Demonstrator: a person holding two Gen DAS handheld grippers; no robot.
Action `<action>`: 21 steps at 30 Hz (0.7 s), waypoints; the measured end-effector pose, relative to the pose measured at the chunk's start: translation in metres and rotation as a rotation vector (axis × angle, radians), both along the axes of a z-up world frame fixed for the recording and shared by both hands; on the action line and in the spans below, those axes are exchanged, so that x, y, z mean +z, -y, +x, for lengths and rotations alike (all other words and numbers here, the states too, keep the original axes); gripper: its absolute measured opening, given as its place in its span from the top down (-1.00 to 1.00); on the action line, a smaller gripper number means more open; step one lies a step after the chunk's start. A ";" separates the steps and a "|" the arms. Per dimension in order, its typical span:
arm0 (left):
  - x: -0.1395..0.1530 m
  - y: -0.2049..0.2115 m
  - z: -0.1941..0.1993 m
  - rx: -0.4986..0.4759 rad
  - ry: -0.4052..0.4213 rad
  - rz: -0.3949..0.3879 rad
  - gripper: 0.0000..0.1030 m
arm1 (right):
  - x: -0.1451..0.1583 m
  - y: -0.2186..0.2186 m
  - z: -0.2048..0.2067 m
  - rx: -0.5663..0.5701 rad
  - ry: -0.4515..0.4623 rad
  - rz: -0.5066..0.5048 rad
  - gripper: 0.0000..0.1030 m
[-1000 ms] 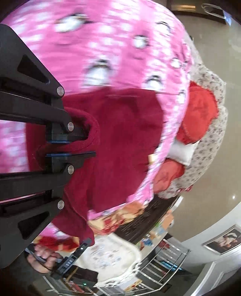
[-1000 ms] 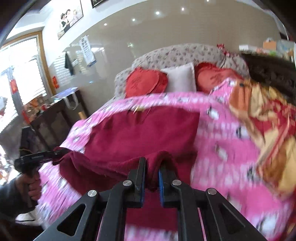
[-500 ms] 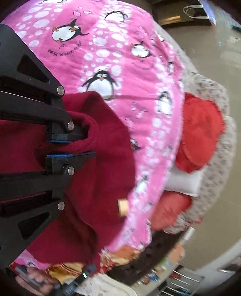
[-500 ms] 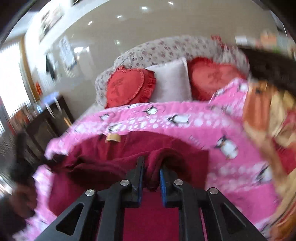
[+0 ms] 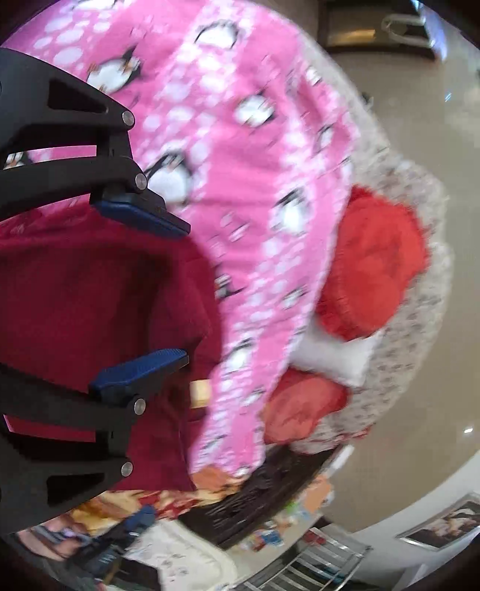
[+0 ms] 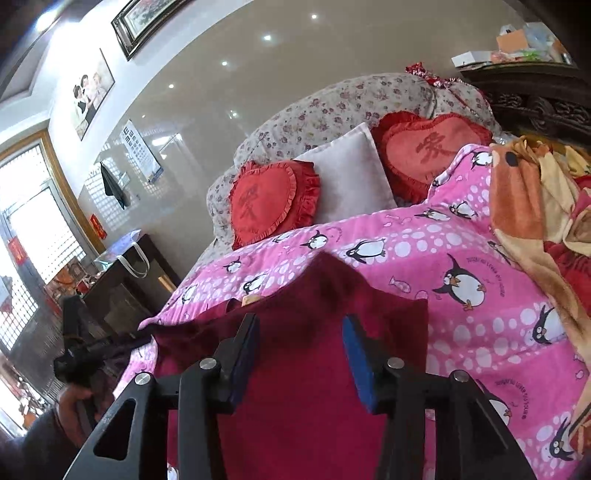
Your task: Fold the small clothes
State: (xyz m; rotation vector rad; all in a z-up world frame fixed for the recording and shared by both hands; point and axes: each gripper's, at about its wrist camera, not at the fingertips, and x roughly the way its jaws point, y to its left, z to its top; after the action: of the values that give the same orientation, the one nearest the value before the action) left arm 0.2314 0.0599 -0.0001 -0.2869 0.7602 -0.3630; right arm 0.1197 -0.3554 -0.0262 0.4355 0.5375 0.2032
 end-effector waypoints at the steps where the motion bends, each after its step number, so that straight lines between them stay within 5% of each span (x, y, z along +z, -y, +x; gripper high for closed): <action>1: 0.003 -0.002 -0.003 0.021 0.020 0.002 -0.23 | -0.001 -0.001 -0.002 -0.005 0.002 -0.011 0.13; 4: 0.003 0.015 -0.009 -0.018 0.055 0.046 -0.23 | -0.007 -0.011 -0.001 -0.031 -0.014 -0.114 0.15; 6: -0.004 0.039 -0.014 -0.059 0.083 0.124 -0.24 | -0.009 -0.025 0.006 -0.033 -0.035 -0.220 0.54; 8: -0.012 0.062 -0.014 -0.085 0.099 0.180 -0.24 | -0.009 -0.039 0.017 -0.013 -0.043 -0.276 0.68; 14: -0.036 0.091 0.031 -0.015 0.089 0.355 -0.24 | -0.015 -0.043 0.075 -0.051 -0.106 -0.375 0.71; 18: -0.056 0.063 0.053 0.088 0.066 0.336 -0.31 | -0.035 -0.024 0.109 -0.078 -0.178 -0.374 0.71; 21: -0.072 0.035 0.053 0.103 0.082 0.176 -0.47 | -0.058 -0.020 0.119 -0.079 -0.190 -0.376 0.71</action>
State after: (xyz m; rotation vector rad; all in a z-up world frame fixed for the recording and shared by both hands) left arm 0.2845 0.0244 -0.0726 -0.1444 0.6893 -0.2073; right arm 0.2389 -0.3357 -0.0846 0.1084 0.7268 -0.0174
